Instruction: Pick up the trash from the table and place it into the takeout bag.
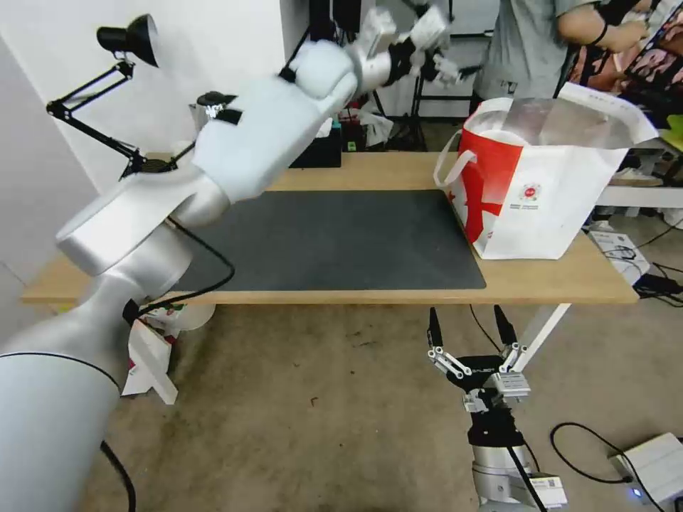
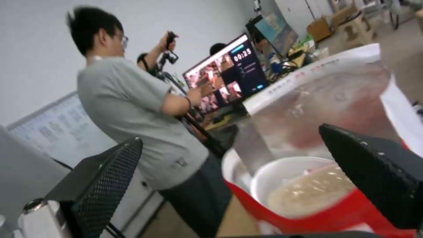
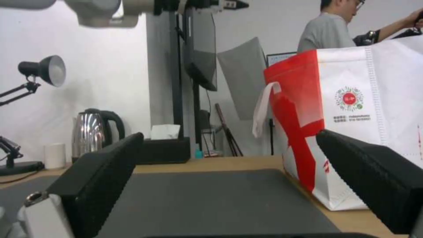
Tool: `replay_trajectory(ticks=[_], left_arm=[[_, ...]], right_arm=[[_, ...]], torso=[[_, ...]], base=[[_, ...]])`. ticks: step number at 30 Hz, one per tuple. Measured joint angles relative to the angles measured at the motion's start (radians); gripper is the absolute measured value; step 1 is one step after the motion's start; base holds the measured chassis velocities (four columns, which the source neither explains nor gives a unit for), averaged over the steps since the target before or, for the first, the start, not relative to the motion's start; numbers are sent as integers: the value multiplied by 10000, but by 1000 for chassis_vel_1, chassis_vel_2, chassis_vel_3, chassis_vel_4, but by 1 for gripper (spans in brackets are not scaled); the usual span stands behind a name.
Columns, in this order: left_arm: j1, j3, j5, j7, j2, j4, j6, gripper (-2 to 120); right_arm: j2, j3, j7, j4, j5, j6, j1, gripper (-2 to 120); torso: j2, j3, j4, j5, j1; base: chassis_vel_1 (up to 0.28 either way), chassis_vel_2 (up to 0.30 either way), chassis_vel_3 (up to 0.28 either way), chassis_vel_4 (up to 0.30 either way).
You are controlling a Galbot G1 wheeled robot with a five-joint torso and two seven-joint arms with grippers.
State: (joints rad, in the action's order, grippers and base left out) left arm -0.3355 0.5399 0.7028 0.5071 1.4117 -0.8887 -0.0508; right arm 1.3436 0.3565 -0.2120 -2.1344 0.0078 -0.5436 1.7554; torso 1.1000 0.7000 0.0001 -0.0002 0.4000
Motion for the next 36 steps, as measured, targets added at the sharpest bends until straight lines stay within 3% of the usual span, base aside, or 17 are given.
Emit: replay_trajectory(ticks=[4, 9, 11, 15, 18, 19, 22, 26, 31, 32, 34, 36], left_arm=[[451, -352, 253, -197, -109, -67, 3, 100], [1061, -849, 213, -1056, -601, -544, -265, 100], [1618, -1154, 196, -1617, -1210, -1174, -538, 100], [2156, -1474, 174, -1818, -1780, -1700, -722, 100], [3258, -2196, 203, -2319, -2622, -2867, -793, 100], [3258, -2196, 203, -2319, -2622, -2867, -793, 100], [4295, -2970, 237, -2774, -3151, -3882, -792, 100], [5266, -3800, 270, -2994, -3691, -4873, -780, 100], [6115, -4687, 242, -3185, -3904, -5720, -742, 100], [6602, -5230, 141, -3262, -3905, -6084, -714, 100], [6666, -5295, 127, -3274, -3905, -6128, -712, 100], [7448, -5931, -36, -3398, -3876, -6566, -684, 100]], right_arm=[[0, 0, -1, 0, 1, 0, 0, 100], [0, 0, 0, 0, 0, 0, 0, 100], [0, 0, 0, 0, 0, 0, 0, 100], [-1, 0, -1, 0, 0, 0, 0, 100], [0, 0, 0, 0, 0, 0, 0, 100], [0, 0, 0, 0, 0, 0, 0, 100], [0, 1, 0, 0, 0, 0, 1, 100], [-1, 1, 0, 0, 0, 0, 0, 100], [0, 0, -1, 0, 1, 0, 0, 100], [0, 2, -1, 0, 0, 0, 0, 100], [0, 1, -1, 0, 0, 0, 0, 100], [-2, 1, -1, 0, 1, 0, 1, 100]], torso=[[0, 0, -6, 2, 0], [0, 0, -2, 0, 0], [0, 0, -4, -1, 0], [0, 0, 2, 0, 0], [1, -1, 3, 1, 2], [1, -1, 3, 1, 2], [0, 0, -7, -3, 2], [0, 0, 2, -3, 1], [2, -1, -1, 2, 1], [2, -1, -6, 0, 1], [2, -1, -6, 2, 1], [2, -1, 0, -2, 1]], base=[[0, 0, 0, 0], [0, 0, 0, 0], [0, 0, 0, 0], [0, 0, 0, 0], [0, 0, 0, 0], [0, 0, 0, 0], [0, 0, 0, 0], [0, 0, 0, 0], [0, 0, 0, 0], [0, 0, 0, 0], [0, 0, 0, 0], [0, 0, 0, 0]])
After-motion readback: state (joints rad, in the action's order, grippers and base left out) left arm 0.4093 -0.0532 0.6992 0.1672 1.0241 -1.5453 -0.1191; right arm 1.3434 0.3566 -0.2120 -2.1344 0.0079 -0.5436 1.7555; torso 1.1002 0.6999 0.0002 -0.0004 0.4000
